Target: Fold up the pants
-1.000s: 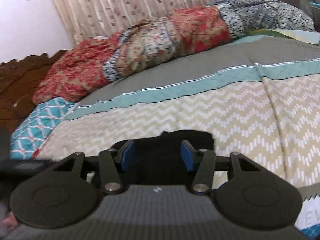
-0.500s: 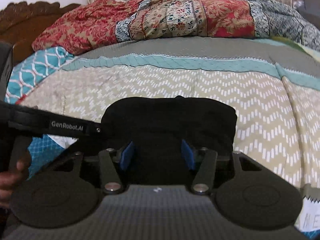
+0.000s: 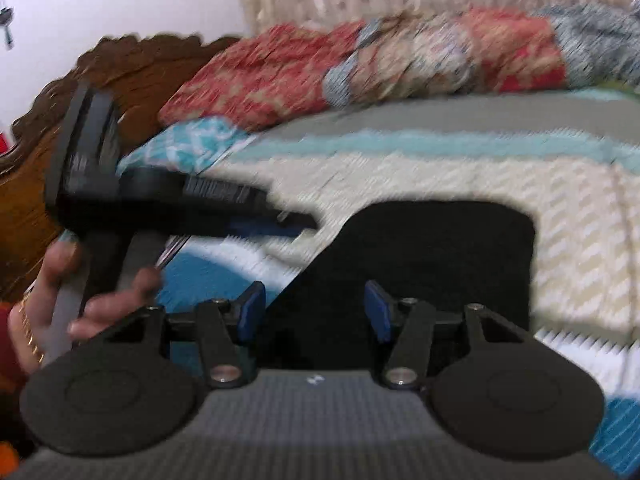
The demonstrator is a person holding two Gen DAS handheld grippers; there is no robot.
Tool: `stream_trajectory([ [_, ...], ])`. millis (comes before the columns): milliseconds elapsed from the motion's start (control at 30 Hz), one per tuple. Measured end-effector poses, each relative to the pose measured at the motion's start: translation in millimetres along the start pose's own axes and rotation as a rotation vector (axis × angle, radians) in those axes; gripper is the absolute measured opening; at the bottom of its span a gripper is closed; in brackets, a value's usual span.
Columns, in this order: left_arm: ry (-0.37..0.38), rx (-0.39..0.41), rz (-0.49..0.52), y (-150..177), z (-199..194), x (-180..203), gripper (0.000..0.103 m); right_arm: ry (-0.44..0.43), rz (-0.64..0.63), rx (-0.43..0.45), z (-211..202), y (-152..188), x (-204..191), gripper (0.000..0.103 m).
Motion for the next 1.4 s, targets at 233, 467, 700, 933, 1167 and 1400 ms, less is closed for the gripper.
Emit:
stream_trajectory([
  [233, -0.033, -0.13, 0.04, 40, 31, 3, 0.032, 0.013, 0.168, -0.141, 45, 35, 24, 0.057],
  [467, -0.069, -0.15, 0.051, 49, 42, -2, 0.03, 0.027, 0.134, -0.138, 52, 33, 14, 0.057],
  [700, -0.063, -0.084, 0.047, 37, 7, 2, 0.052, 0.028, 0.088, -0.081, 23, 19, 10, 0.064],
  [933, -0.085, -0.031, 0.003, 31, -24, -19, 0.07, 0.113, 0.143, 0.106, -31, -4, 38, 0.08],
  [1167, -0.086, -0.046, -0.081, 29, -31, -48, 0.099, 0.151, 0.395, 0.175, -46, 2, 95, 0.087],
  [1400, -0.065, -0.096, -0.15, 27, -18, -64, 0.103, 0.113, 0.574, 0.13, -35, 19, 120, 0.087],
])
Point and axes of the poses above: each gripper's, at about its wrist camera, not at the fingertips, and z roughly the way its jaws point, x to its right, y to its underside, the point moved 3 cm from there along z, roughly the way its jaws point, and after that the axes turned 5 degrees about x, right-handed, at the moved point
